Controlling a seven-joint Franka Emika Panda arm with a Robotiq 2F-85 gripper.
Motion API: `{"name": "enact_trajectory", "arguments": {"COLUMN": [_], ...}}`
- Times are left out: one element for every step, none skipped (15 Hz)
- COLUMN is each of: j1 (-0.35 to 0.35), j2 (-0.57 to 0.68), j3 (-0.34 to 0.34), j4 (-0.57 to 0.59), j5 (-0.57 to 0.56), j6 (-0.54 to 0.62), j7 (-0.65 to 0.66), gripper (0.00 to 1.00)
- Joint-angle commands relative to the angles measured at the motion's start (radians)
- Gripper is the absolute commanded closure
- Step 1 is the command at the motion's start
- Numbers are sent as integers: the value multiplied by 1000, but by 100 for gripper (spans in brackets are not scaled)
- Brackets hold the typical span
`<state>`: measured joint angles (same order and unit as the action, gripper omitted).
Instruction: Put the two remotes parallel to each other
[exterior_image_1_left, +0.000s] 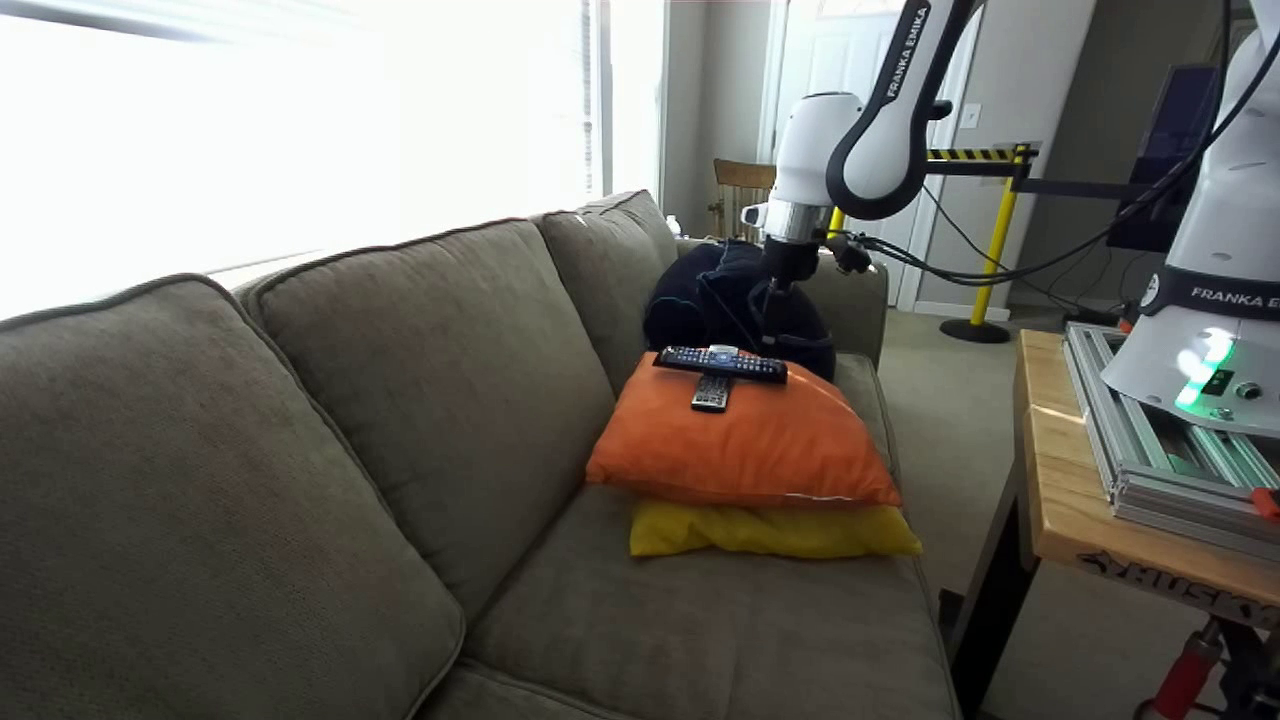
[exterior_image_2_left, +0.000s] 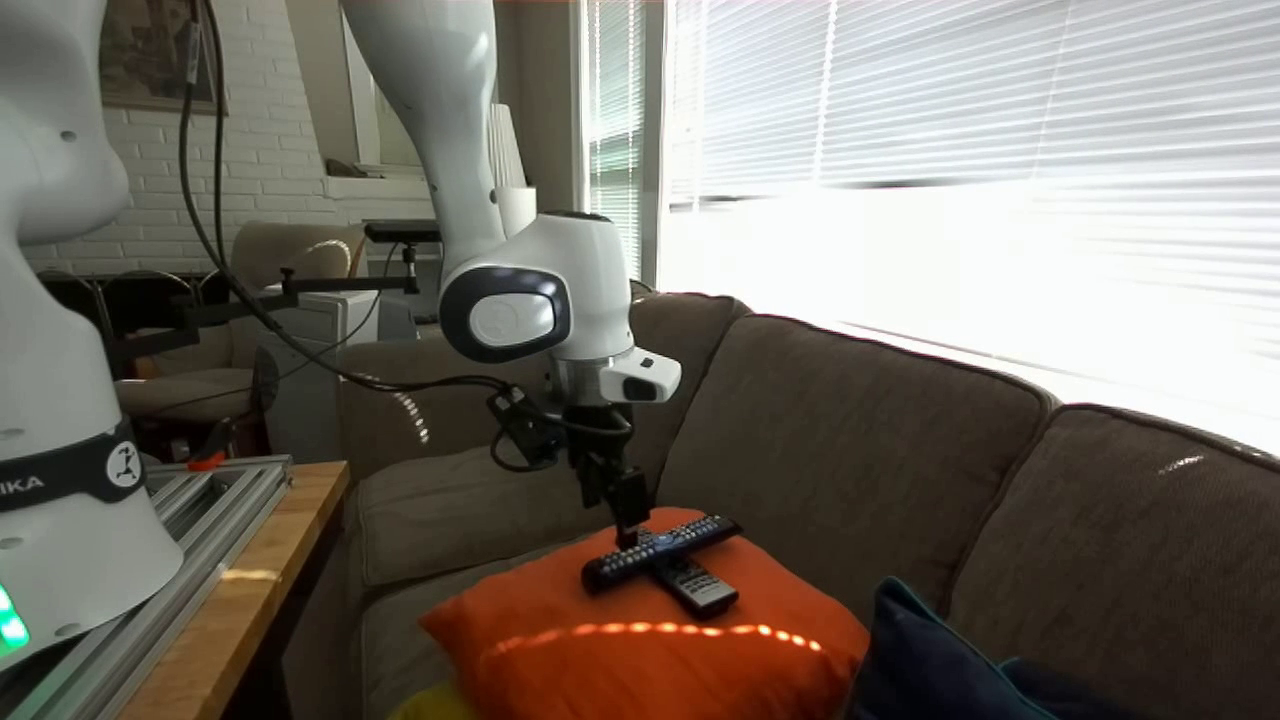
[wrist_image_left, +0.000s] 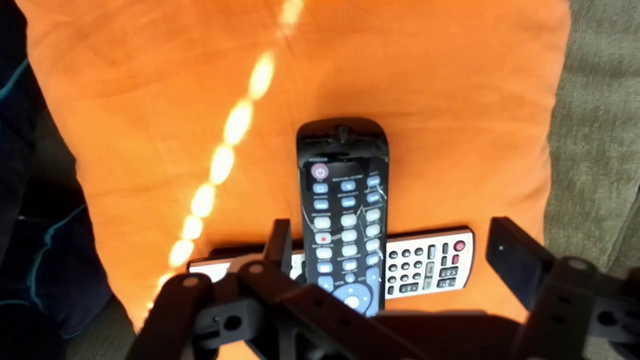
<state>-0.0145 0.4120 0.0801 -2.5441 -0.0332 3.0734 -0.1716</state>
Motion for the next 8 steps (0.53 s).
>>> {"name": "enact_trajectory", "arguments": {"j1": [10, 44, 59, 61, 69, 56, 36, 28], "j2": [3, 14, 27, 43, 54, 67, 83, 101], "j3": [-15, -59, -82, -93, -107, -96, -76, -67], "j4": [4, 12, 17, 24, 32, 36, 43, 49], "j5": [-23, -41, -52, -57, -63, -61, -55, -53], "j6": [3, 8, 31, 49, 63, 84, 105, 127], "j7": [16, 24, 23, 18, 15, 7, 3, 2], "gripper": [0, 0, 0, 0, 0, 0, 0, 0]}}
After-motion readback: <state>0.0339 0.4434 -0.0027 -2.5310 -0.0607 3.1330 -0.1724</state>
